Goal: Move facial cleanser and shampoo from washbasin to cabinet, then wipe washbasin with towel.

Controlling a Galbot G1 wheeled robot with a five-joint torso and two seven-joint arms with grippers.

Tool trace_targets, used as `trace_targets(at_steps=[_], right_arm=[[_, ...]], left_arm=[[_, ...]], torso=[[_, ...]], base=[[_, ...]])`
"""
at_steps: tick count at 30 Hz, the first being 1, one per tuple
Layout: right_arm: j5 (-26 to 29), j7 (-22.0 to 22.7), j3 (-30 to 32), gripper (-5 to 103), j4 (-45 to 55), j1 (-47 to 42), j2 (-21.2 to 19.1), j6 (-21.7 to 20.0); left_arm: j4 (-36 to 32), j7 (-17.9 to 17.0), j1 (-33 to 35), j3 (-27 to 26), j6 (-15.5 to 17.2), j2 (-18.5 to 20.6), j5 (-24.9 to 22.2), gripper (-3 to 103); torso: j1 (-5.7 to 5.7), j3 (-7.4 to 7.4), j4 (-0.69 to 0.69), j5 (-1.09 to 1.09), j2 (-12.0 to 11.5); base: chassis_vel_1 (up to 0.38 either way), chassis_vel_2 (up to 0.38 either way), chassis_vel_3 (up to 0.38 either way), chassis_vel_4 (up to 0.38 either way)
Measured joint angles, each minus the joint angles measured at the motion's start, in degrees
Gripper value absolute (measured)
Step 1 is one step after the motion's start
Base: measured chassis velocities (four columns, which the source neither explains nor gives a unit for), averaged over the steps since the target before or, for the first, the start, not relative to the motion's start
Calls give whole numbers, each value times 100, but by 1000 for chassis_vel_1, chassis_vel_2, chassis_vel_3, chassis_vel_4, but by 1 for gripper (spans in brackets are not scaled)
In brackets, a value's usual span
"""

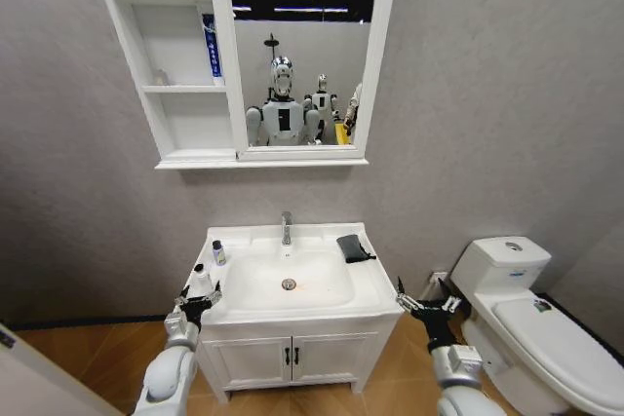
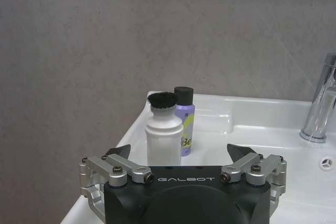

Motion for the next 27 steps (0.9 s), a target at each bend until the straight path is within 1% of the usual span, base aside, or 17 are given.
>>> trace_targets(at_steps=[2,5,6,8,9,11,12,13,15,16,17,18,19,22,25,26,27], right_arm=[[-25,55,9,100,-39,-10,17,10],[-73,167,17,100,-89,-40,78,-21],[-73,167,17,100,-89,-40,78,-21],[-101,197,2,100,-110,-44,99,-55],[-101,197,2,100,-110,-44,99,-55],[-113,220,-24,100,-112,-22,107,-98],[-113,220,-24,100,-112,-22,107,-98],[-127,247,-63,100,-109,18,121,-146],[-134,254,-78,100,-101,33,128,-169],[-140,257,-87,100,-92,44,135,-186],[-140,257,-87,100,-92,44,135,-186],[-153,263,-93,100,-79,58,146,-215],[-167,276,-93,100,-68,67,153,-240],[-174,283,-93,100,-63,68,154,-249],[-218,296,-92,100,-19,50,167,-276],[-218,296,-92,100,-19,50,167,-276],[-223,298,-101,100,-8,58,174,-295]], left_arm=[[104,53,-126,17,-11,21,5,103],[216,67,-270,20,-20,48,-1,89],[216,67,-270,20,-20,48,-1,89],[233,61,-273,1,-21,75,-5,79],[233,61,-273,1,-21,75,-5,79],[233,61,-234,-21,-20,87,-8,68],[233,61,-234,-21,-20,87,-8,68],[219,63,-186,-50,-20,91,-6,57],[206,66,-160,-64,-23,91,-4,57],[193,72,-139,-74,-33,91,-3,51],[193,72,-139,-74,-33,91,-3,51],[165,76,-113,-85,-46,94,-4,46],[129,81,-92,-88,-53,106,-6,36],[100,81,-80,-89,-56,115,-8,36],[-579,-33,167,-48,24,346,-173,32],[-579,-33,167,-48,24,346,-173,32],[-1228,-307,324,9,269,683,-536,32]], torso=[[0,0,0,0,0],[0,0,1,0,0],[0,0,1,0,0],[-1,0,2,0,0],[-1,0,2,0,0],[-1,0,2,0,0],[-1,0,2,0,0],[-1,0,2,0,0],[-1,0,3,0,0],[-1,0,2,0,0],[-1,0,2,0,0],[-1,0,2,0,0],[-1,0,2,-1,0],[-1,0,2,-1,0],[-1,0,1,-4,0],[-1,0,1,-4,0],[-1,0,2,-1,0]], base=[[0,0,0,0],[0,0,0,0],[0,0,0,0],[0,0,0,0],[0,0,0,0],[0,0,0,0],[0,0,0,0],[0,0,0,0],[0,0,0,0],[0,0,0,0],[0,0,0,0],[0,0,0,0],[0,0,0,0],[0,0,0,0],[0,0,0,0],[0,0,0,0],[0,0,0,0]])
